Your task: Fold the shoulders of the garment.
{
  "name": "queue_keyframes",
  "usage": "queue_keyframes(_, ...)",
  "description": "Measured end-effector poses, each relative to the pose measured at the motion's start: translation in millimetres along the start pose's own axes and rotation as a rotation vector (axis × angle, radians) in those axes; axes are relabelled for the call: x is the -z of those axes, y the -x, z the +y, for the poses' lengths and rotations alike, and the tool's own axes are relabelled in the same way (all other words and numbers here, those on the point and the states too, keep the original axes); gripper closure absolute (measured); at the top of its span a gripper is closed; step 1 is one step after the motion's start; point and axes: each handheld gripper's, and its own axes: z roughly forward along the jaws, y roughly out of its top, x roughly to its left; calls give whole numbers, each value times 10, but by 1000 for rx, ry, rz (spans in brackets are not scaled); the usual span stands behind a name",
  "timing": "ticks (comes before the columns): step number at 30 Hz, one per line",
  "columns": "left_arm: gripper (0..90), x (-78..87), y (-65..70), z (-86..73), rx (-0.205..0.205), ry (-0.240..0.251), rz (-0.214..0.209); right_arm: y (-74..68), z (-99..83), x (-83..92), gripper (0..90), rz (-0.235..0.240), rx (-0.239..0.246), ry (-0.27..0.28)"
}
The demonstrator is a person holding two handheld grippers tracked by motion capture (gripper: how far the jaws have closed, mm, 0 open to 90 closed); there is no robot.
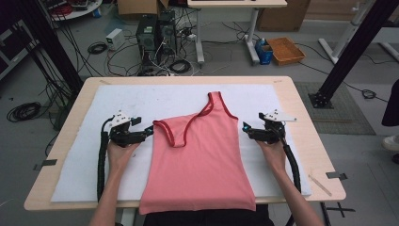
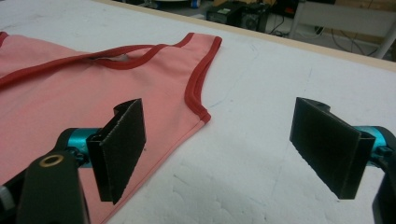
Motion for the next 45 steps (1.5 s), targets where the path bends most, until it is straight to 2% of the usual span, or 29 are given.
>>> queue_keyframes(3, 289, 1, -5, -1, 4, 4, 0, 47, 95, -95, 181, 34, -28, -38)
queue_keyframes(8, 290, -3, 1, 1, -6, -1, -1, 119, 261, -382, 183, 106, -48, -147)
queue_keyframes(11, 290, -4, 3, 2, -8, -3, 2, 171, 369, -518, 196, 123, -86, -162)
queue_keyframes(13, 291, -4, 0, 1, -5, -1, -1, 197, 446, -603, 233, 161, -115, -172)
queue_keyframes(14, 291, -3, 0, 1, -4, -3, -1, 202, 487, -654, 234, 173, -106, -188)
queue_keyframes(18, 291, -5, 4, 2, -8, -4, 3, 198, 642, -905, 234, 156, -32, -270)
queue_keyframes(23, 292, -10, 13, 2, -13, -5, 3, 206, 788, -1185, 255, 137, -2, -309)
queue_keyframes(26, 292, -15, 25, 4, -27, -13, 6, 217, 860, -1301, 267, 97, 19, -329)
queue_keyframes(32, 292, -10, 18, 3, -19, -10, 6, 305, 958, -1520, 267, 135, -52, -312)
queue_keyframes(35, 292, -15, 24, 3, -21, -10, 7, 326, 997, -1635, 281, 138, -76, -298)
queue_keyframes(39, 292, -11, 18, 4, -20, -11, 7, 322, 1029, -1768, 297, 139, -81, -308)
queue_keyframes(40, 293, -12, 20, 4, -19, -12, 6, 314, 1041, -1860, 299, 145, -85, -313)
queue_keyframes(43, 293, -15, 26, 4, -24, -12, 8, 310, 1022, -1994, 314, 144, -72, -328)
queue_keyframes(45, 293, -17, 29, 4, -29, -13, 9, 331, 982, -2061, 318, 150, -88, -336)
